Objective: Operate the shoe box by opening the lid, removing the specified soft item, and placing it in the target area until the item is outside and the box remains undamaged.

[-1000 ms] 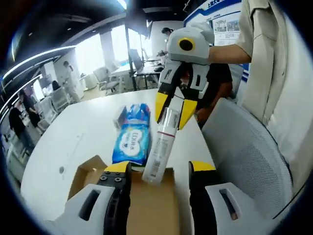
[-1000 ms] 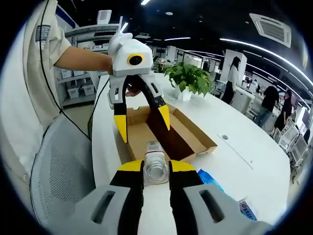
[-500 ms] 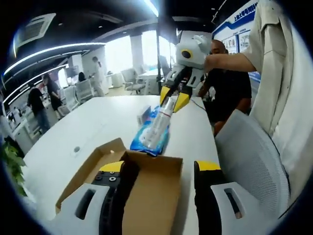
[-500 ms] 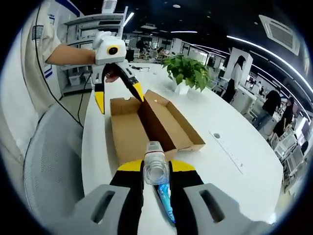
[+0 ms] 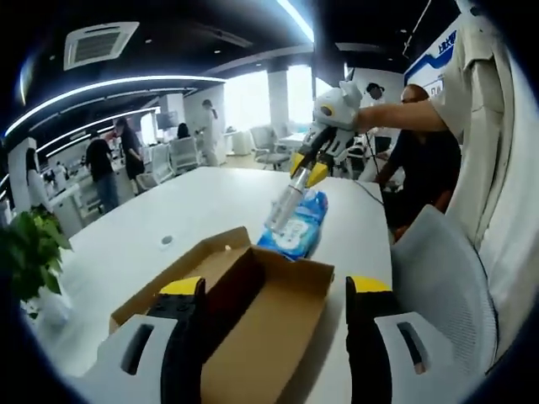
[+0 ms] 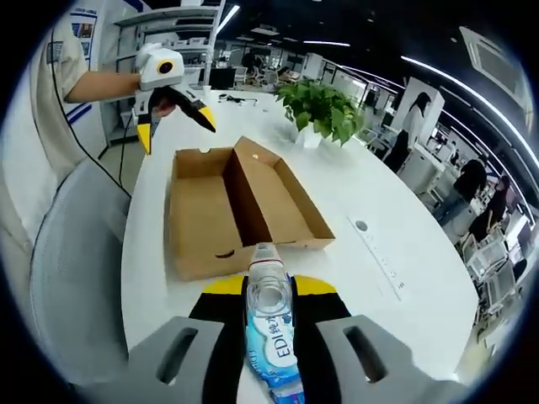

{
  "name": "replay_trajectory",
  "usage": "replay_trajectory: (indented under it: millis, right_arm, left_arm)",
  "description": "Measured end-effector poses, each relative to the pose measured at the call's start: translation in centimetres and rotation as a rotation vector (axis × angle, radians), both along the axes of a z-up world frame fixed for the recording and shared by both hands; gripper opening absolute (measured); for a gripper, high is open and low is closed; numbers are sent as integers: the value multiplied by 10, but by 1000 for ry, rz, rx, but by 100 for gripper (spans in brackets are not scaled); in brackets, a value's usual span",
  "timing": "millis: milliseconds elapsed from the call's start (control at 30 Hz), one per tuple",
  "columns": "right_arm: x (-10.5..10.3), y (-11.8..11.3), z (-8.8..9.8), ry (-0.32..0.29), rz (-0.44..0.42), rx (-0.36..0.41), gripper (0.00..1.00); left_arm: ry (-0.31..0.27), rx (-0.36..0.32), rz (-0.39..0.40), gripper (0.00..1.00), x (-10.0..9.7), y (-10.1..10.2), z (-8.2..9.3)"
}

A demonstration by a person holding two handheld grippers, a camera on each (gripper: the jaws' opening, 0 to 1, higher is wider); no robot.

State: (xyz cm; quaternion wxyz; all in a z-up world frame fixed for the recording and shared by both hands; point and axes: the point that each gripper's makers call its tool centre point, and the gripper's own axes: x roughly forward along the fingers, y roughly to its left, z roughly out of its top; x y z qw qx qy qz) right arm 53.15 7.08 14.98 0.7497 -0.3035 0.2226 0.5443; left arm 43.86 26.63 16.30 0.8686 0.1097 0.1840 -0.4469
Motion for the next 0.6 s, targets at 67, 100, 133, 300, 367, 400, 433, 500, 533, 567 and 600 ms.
replay_trajectory:
  millis: [67, 100, 133, 300, 367, 400, 433, 500, 533, 567, 600]
  right_arm:
    - [6, -3, -1, 3, 6, -16, 16]
    - [8, -4, -2, 3, 10, -22, 16]
    - [11, -5, -2, 5, 10, -28, 16]
    - [27, -11, -3, 8, 17, -65, 16]
    - [32, -13, -5, 11, 21, -81, 16]
    - [34, -13, -6, 11, 24, -87, 16]
    - [35, -14, -7, 14, 27, -96, 16]
    - [39, -16, -9, 22, 34, -111, 16]
    - [40, -16, -11, 26, 39, -120, 16]
    - [42, -17, -12, 26, 41, -131, 16]
    - [44, -18, -13, 31, 44, -136, 16]
  left_arm:
    - [-3, -4, 19, 70, -2, 4, 0]
    - [-4, -7, 33, 71, -3, 8, 0]
    - [-4, -9, 40, 71, -4, 9, -1]
    - [-2, -14, 84, 73, -11, 22, -4]
    - [1, -14, 101, 73, -13, 26, -5]
    - [1, -12, 107, 73, -14, 28, -5]
    - [-1, -9, 115, 73, -15, 30, -5]
    - [-3, -6, 127, 74, -17, 34, -5]
    - [-3, -7, 134, 74, -18, 36, -5]
    - [-5, -7, 138, 75, -19, 37, -5]
    - [-6, -8, 145, 75, -20, 39, -5]
